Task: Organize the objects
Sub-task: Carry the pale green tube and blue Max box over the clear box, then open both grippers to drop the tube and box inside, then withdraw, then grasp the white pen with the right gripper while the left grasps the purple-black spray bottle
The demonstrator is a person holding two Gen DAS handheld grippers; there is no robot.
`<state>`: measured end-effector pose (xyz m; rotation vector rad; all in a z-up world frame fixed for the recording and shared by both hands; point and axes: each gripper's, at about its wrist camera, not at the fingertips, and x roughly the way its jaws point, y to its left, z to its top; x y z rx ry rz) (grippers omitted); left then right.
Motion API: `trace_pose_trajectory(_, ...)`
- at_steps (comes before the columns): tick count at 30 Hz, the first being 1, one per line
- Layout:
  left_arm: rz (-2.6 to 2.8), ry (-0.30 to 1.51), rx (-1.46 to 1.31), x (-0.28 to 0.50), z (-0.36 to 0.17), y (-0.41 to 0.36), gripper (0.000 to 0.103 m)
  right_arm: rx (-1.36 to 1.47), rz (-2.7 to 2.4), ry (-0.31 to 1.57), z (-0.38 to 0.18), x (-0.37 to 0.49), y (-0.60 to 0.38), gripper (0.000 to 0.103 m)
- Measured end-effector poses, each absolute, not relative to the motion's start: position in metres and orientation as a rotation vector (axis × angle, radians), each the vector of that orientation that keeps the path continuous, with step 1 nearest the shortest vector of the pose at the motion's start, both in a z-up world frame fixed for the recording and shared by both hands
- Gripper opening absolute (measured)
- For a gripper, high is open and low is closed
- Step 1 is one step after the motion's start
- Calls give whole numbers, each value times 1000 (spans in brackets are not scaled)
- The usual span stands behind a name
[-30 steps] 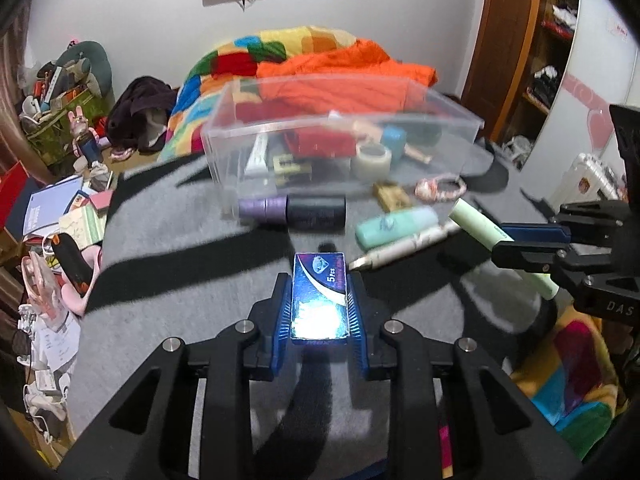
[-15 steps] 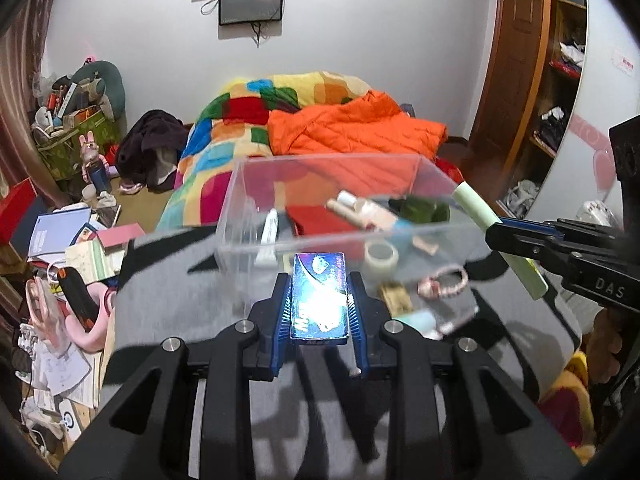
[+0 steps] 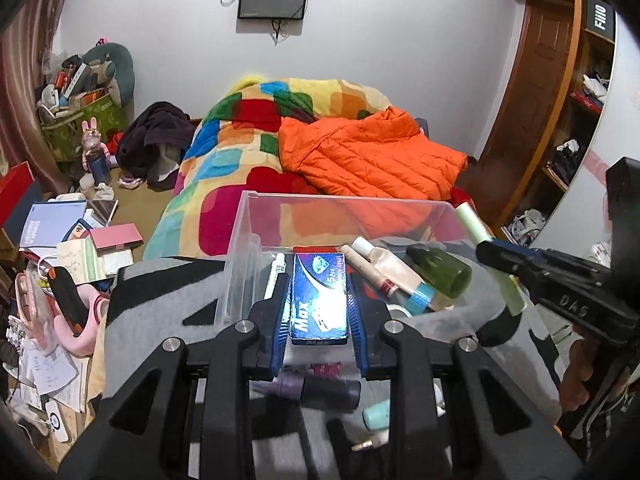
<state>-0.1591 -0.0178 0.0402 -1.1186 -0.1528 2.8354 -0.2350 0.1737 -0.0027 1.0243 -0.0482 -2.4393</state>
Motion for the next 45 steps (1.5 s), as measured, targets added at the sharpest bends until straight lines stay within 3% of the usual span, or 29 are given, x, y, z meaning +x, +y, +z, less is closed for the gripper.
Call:
trace_pose_trajectory(10,2783,-140,-1257,-192,11,-16,27,1160,-2395,24,-38,-263,156,14)
trace_pose_trajectory(18,2762,-80,-1239,-188,12,-6,29,1152,-2378,68,-35,-256,152,14)
trace_pose_trajectory(20,2761,-67,-1232,-186,14,-5,32,1146,-2377,68,-32,-254,152,15)
trace_pose_trajectory(23,2773,-54,-1212,-178,18,-5,46,1123,-2375,64,-24,-247,154,17)
trace_pose_trajectory(30,2783,-19,-1207,-156,19,-9,66,1015,-2382,79,-1,-214,165,29)
trace_pose_trajectory(36,2771,21,-1276,-140,2,-7,73,993,-2349,91,-1,-189,178,39)
trace_pose_trajectory(45,2731,149,-1357,-147,-25,22,74,1126,-2195,182,-48,-163,181,43)
